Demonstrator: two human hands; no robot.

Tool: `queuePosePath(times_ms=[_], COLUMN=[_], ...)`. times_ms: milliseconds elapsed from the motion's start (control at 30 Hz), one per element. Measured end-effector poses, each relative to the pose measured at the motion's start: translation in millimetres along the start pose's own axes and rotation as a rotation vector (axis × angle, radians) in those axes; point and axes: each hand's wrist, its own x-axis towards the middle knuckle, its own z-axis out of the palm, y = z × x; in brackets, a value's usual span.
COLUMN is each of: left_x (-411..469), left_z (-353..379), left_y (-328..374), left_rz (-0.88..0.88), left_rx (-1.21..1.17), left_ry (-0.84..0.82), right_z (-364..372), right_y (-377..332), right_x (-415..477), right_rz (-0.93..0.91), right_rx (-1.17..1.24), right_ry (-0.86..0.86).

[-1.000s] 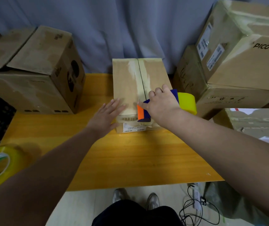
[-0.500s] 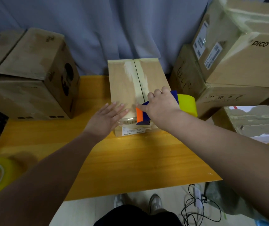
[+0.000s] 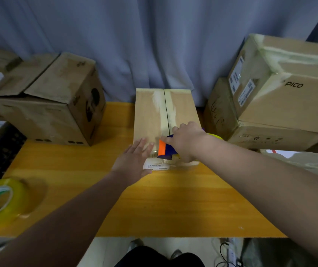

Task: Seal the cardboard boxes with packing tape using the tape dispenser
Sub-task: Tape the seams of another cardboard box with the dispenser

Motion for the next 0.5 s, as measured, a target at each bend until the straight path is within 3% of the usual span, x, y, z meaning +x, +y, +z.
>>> queuePosePath(times_ms=[233,500], left_x=[7.8,5.2], left_z=[0.5,-5.9], left_y=[20.7,19.8], left_rz=[-0.169,-0.170], left_rx=[-0.035,-0.040], left_ry=[-0.001,-0.018], right_z=[3.0,11.9], right_y=[29.5,47.3], right_x=[-12.5,-29.9], right_rz=[-0.054,-0.066], right_rx=[0.139,0.082], right_ry=[0.069,0.080])
